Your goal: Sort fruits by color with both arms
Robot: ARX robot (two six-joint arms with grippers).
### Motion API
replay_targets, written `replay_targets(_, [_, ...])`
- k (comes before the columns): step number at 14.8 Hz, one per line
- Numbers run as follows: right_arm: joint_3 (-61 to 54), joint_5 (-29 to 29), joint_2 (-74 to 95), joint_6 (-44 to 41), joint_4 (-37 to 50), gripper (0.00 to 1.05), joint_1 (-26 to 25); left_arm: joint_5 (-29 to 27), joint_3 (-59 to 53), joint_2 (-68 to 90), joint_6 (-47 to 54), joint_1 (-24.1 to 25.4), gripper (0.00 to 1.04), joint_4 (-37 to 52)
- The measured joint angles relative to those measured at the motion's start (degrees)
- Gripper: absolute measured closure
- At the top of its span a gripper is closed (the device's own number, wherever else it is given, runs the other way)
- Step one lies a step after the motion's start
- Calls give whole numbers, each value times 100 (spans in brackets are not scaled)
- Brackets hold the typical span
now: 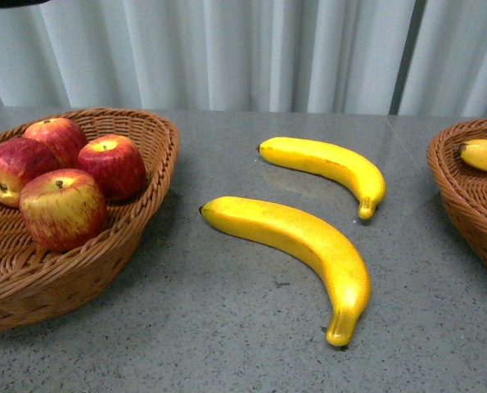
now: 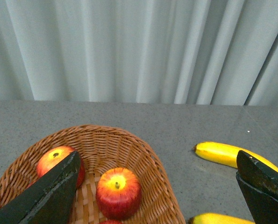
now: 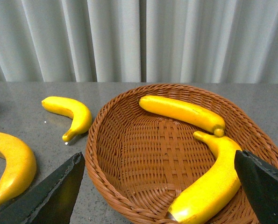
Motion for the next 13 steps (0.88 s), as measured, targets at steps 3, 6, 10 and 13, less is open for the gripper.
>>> replay_targets(3, [0,-2,0,0,-2,7,0,-942,-1541,-809,205,-393,17,1040])
replay_targets(6, [0,0,0,0,0,7,0,-732,-3051,-1746,339,195,51,1646])
replay_targets(10, [0,0,0,0,-2,7,0,-212,-3270,-2579,341,623,89,1174])
replay_targets(13, [0,0,0,0,-2,7,0,92,-3602,-3047,354,938,103,1029])
